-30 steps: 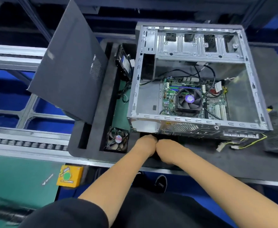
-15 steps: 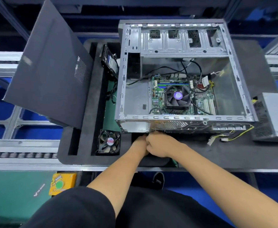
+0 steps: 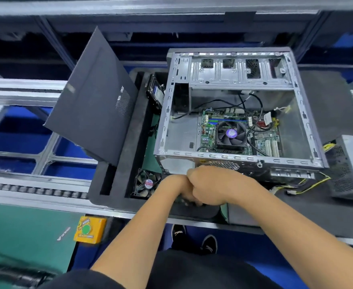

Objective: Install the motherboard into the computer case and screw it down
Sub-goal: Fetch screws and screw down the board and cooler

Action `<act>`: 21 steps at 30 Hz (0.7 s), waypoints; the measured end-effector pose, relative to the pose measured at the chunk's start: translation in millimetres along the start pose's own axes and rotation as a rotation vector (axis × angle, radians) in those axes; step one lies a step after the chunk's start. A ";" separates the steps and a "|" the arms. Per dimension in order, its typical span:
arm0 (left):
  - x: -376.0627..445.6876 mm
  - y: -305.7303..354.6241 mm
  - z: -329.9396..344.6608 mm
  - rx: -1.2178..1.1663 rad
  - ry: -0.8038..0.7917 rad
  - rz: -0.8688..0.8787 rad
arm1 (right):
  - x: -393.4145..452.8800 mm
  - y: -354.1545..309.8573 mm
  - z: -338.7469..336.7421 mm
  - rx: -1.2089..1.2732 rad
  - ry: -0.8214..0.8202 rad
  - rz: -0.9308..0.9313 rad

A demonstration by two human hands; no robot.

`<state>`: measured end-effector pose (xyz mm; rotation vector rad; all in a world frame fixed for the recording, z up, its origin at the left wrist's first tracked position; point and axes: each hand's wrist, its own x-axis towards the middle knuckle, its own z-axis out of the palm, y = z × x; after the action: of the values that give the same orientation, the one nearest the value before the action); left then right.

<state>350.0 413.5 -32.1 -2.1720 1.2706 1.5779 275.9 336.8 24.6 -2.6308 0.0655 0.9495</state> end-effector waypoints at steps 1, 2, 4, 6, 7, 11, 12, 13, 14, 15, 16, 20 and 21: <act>-9.8 5.7 -7.6 -0.013 -0.006 0.057 | -10.3 -0.8 -11.8 -0.018 0.030 -0.017; -18.6 11.6 -14.8 -0.061 -0.008 0.130 | -20.4 0.2 -24.7 -0.021 0.072 -0.045; -35.9 22.4 -30.3 -0.246 -0.013 0.310 | -40.1 8.1 -52.3 0.028 0.195 -0.135; -50.8 32.7 -50.2 -0.432 0.062 0.471 | -57.6 21.8 -77.6 0.224 0.348 -0.213; -54.8 37.6 -61.6 -0.508 0.152 0.528 | -63.5 30.6 -87.3 0.356 0.421 -0.238; -38.7 58.5 -103.1 -0.778 0.591 0.575 | -63.3 76.7 -111.4 0.639 0.772 -0.138; -28.0 62.5 -110.0 -0.804 0.689 0.535 | -59.7 91.0 -114.1 0.686 0.859 -0.081; -16.5 65.6 -115.4 -0.797 0.774 0.481 | -56.6 106.0 -115.5 0.731 0.934 -0.020; -4.6 67.8 -119.8 -0.779 0.833 0.429 | -54.2 121.0 -116.0 0.767 1.000 0.043; 7.0 69.4 -123.2 -0.774 0.862 0.385 | -52.5 136.3 -115.8 0.796 1.062 0.109; 17.9 70.8 -125.6 -0.791 0.868 0.356 | -51.8 152.2 -114.2 0.819 1.125 0.175; 53.2 83.0 -137.2 -0.860 0.875 0.342 | -57.4 221.2 -105.6 0.868 1.310 0.441; 60.7 86.5 -140.5 -0.865 0.873 0.347 | -59.3 237.1 -101.6 0.865 1.316 0.513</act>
<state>391.2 246.6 4.6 -3.6394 1.3364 1.4917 254.8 75.8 63.2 -1.9165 1.1627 -0.7293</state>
